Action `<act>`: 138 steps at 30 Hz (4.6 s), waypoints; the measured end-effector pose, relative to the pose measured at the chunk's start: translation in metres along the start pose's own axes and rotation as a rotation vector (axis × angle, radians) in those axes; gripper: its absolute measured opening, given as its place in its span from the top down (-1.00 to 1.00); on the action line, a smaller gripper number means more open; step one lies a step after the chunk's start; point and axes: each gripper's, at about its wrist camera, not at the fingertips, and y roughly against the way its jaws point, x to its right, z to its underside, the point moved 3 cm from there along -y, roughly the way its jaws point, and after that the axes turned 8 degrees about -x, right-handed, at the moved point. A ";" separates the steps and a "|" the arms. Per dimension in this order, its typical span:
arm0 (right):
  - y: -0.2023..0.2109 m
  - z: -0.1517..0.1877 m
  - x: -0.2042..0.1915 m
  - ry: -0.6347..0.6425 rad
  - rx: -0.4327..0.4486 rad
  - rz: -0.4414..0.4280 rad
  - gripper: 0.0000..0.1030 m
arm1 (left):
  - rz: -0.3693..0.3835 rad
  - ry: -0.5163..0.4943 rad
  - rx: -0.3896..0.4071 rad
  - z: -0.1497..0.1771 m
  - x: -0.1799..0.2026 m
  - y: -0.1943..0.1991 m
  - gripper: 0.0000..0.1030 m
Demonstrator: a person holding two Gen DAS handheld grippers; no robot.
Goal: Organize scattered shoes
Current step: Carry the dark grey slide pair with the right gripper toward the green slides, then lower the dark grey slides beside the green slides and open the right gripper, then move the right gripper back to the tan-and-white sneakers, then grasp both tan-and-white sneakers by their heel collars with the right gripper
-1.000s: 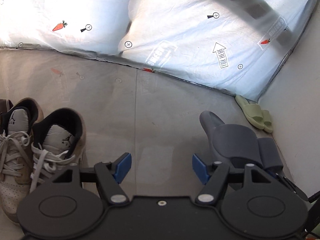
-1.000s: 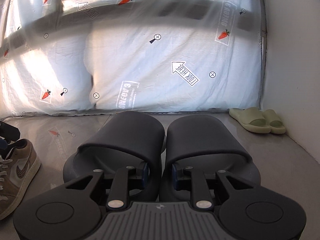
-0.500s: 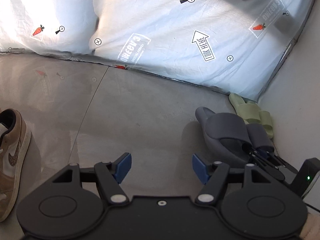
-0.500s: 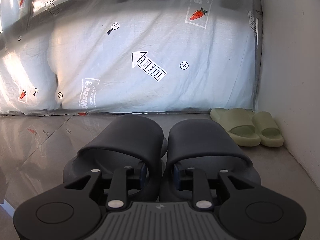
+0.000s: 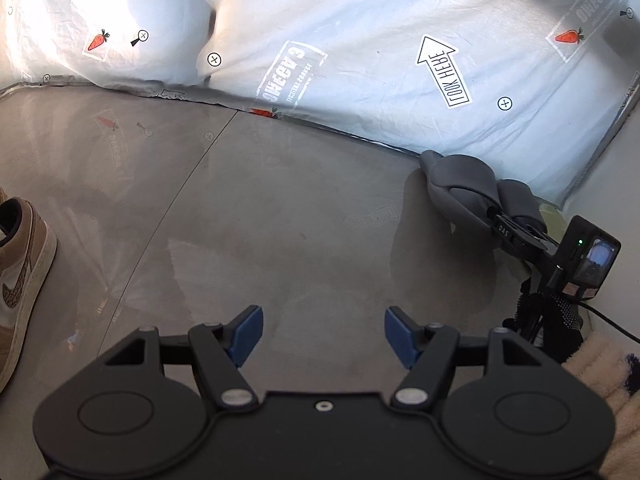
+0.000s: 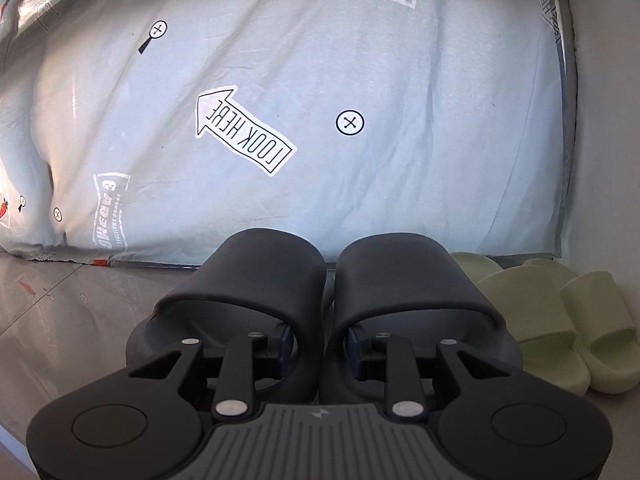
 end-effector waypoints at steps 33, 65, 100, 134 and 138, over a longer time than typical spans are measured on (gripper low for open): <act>-0.051 -0.009 0.019 -0.302 -0.239 -0.055 -0.48 | -0.012 0.036 -0.098 -0.001 -0.014 -0.026 -0.32; 0.027 0.041 0.050 -0.252 -0.399 0.113 0.65 | 0.038 0.026 -0.124 -0.011 -0.018 -0.040 -0.32; 0.157 0.095 -0.131 -0.185 -0.284 -0.136 -0.34 | 0.004 0.094 0.109 0.047 -0.142 0.079 -0.33; 0.138 0.041 -0.604 -0.123 -0.461 -0.332 -0.57 | -0.034 0.171 0.164 -0.060 -0.474 0.126 -0.39; 0.114 0.040 -0.619 -0.140 -0.542 -0.307 -0.57 | -0.014 0.194 0.166 -0.075 -0.489 0.121 -0.39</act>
